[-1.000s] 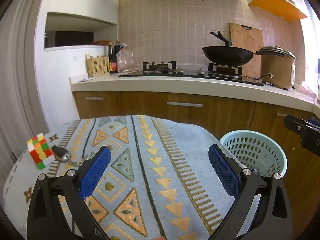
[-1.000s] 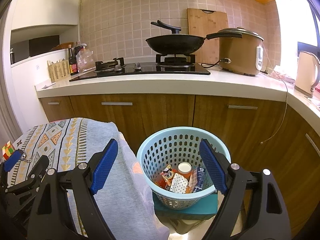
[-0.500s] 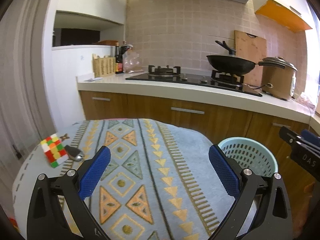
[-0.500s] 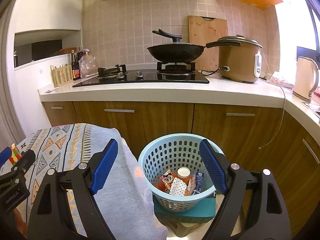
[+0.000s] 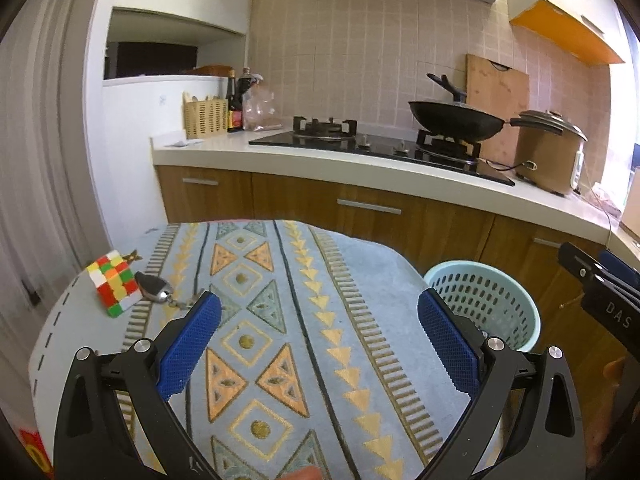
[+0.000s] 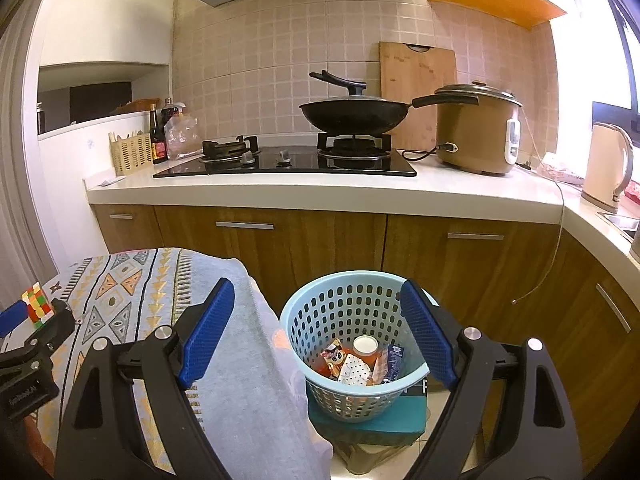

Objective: Collect trash

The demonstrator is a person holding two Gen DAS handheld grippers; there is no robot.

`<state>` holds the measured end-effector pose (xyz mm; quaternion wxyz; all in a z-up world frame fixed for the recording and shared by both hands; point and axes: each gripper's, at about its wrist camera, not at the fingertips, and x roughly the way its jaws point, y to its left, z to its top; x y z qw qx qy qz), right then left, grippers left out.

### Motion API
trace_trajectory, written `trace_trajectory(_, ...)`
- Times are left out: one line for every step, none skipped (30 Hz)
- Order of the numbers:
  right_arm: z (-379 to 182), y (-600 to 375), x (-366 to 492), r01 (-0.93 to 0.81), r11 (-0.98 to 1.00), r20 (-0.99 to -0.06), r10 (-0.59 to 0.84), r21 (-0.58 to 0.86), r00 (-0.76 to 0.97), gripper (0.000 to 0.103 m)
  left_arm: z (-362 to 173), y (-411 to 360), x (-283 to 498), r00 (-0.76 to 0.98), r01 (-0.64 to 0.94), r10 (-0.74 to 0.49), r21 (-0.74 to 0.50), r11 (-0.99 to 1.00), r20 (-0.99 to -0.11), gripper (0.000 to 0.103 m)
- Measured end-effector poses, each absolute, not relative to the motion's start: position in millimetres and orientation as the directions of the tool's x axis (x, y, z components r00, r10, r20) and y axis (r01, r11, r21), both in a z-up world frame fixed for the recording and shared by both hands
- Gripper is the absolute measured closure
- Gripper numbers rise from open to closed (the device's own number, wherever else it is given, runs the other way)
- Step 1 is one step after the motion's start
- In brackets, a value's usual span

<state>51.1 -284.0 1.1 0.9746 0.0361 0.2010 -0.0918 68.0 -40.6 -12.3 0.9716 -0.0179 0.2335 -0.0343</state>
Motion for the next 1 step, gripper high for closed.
trace_trajectory(1.3,-284.5,50.7,0.194,0.980,-0.398,-0.165,0.033,0.902,0.022,-11.2,-39.1,66.7,0.891,0.053,-0.071,-0.052,0.997,-0.448,0.007)
